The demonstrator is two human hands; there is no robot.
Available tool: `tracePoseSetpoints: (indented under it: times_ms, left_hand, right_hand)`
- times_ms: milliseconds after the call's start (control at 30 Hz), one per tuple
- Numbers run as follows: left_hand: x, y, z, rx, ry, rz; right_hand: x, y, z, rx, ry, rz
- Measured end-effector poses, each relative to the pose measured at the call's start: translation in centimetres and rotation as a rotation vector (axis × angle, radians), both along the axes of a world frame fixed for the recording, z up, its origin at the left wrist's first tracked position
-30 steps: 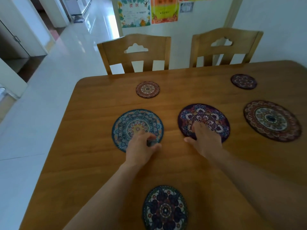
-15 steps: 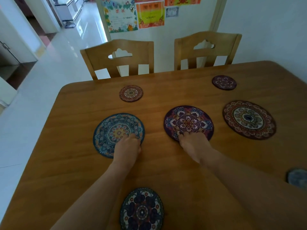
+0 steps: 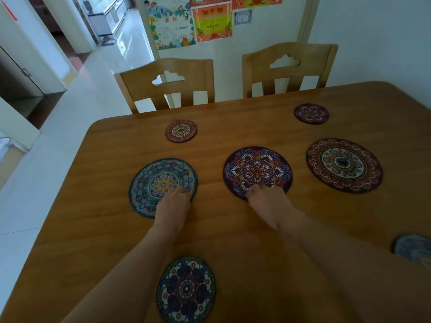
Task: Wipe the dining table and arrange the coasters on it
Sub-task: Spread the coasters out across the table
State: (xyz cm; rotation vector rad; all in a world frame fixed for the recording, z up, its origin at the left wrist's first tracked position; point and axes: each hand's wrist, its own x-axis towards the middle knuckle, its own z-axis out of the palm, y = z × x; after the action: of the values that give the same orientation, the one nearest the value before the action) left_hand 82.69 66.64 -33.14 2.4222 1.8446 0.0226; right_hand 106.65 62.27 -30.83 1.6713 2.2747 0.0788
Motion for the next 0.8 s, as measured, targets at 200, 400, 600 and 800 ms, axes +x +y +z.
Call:
tracePoseSetpoints:
  times_ms: [200, 400, 600, 800]
  left_hand:
    - [0.5, -2.9, 0.4, -0.092, -0.105, 0.025]
    - [2.6, -9.8, 1.1, -0.023, -0.213, 0.071]
    - [5.6, -15.8, 1.9, -0.125, -0.181, 0.108]
    - [12.2, -18.4, 1.8, -0.222, -0.235, 0.027]
  right_hand:
    - [1.1, -2.0, 0.1, -0.061, 0.138, -0.093]
    - [5.7, -6.2, 0.5, -0.02, 0.323, -0.196]
    - [14.0, -12.6, 1.2, 0.102, 0.348, -0.524]
    - [22.0, -19.5, 0.0, 0.002, 0.336, -0.946]
